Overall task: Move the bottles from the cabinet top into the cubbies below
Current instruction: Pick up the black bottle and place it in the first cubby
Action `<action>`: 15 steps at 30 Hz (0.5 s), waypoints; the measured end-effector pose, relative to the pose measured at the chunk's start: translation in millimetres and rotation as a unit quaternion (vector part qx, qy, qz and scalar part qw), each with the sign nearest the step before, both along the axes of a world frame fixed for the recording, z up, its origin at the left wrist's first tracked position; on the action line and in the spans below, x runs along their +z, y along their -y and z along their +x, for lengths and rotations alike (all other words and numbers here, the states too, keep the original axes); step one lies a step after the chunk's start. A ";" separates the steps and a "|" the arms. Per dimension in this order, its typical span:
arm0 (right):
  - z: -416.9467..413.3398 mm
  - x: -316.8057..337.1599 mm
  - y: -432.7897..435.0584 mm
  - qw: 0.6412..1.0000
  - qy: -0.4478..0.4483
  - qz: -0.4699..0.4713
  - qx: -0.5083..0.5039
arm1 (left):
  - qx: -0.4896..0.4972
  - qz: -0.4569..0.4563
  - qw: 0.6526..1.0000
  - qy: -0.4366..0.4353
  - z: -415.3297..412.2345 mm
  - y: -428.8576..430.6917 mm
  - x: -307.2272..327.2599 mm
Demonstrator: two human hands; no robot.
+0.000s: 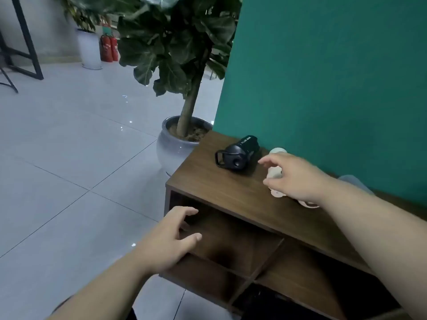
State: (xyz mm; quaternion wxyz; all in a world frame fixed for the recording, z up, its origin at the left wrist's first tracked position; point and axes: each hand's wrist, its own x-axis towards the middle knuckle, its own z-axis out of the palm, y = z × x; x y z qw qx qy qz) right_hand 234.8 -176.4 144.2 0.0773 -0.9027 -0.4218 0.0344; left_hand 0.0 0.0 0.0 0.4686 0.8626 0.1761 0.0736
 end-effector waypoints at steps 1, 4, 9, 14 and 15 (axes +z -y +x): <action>12.6 -2.9 -9.4 1.000 0.019 -0.014 0.016 | -0.005 -0.009 1.000 0.007 4.6 -6.8 -4.2; 46.6 -5.9 -38.0 0.994 0.053 -0.086 0.029 | -0.010 -0.023 0.999 -0.021 14.6 -26.4 -27.0; 107.3 -16.5 -92.1 0.979 0.077 -0.177 0.067 | 0.005 -0.049 0.998 -0.040 27.6 -44.8 -54.5; 123.4 -24.3 -133.1 0.938 0.132 -0.281 0.151 | 0.005 -0.045 0.998 -0.049 33.8 -46.9 -63.1; 119.5 -25.5 -138.8 0.933 0.134 -0.288 0.168 | 0.008 -0.045 0.998 -0.051 33.6 -47.7 -63.6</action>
